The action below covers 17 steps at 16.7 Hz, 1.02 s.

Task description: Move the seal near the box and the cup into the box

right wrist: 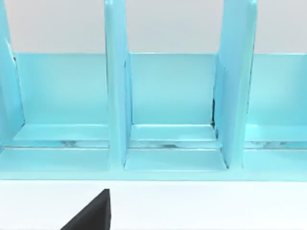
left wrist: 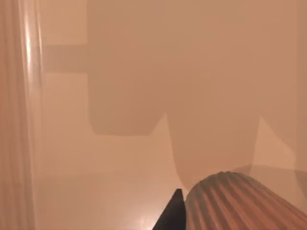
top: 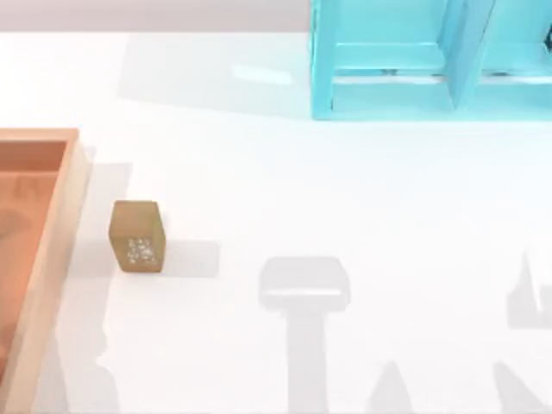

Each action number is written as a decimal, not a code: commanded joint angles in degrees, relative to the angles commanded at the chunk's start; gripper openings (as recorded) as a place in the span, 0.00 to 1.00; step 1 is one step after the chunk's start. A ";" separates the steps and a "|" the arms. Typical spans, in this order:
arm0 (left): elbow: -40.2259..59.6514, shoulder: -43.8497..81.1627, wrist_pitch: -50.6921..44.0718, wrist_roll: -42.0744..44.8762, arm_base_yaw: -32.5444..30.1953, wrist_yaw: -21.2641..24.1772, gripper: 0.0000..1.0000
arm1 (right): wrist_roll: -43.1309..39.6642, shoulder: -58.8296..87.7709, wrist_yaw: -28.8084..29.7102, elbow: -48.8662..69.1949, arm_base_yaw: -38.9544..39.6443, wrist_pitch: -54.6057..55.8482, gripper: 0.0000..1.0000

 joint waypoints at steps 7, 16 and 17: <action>-1.49 0.58 1.41 -1.19 0.26 0.01 0.08 | 0.00 0.00 0.00 0.00 0.00 0.00 1.00; -1.49 0.58 1.41 -1.19 0.26 0.01 0.75 | 0.00 0.00 0.00 0.00 0.00 0.00 1.00; -1.49 0.58 1.41 -1.19 0.26 0.01 0.83 | 0.00 0.00 0.00 0.00 0.00 0.00 1.00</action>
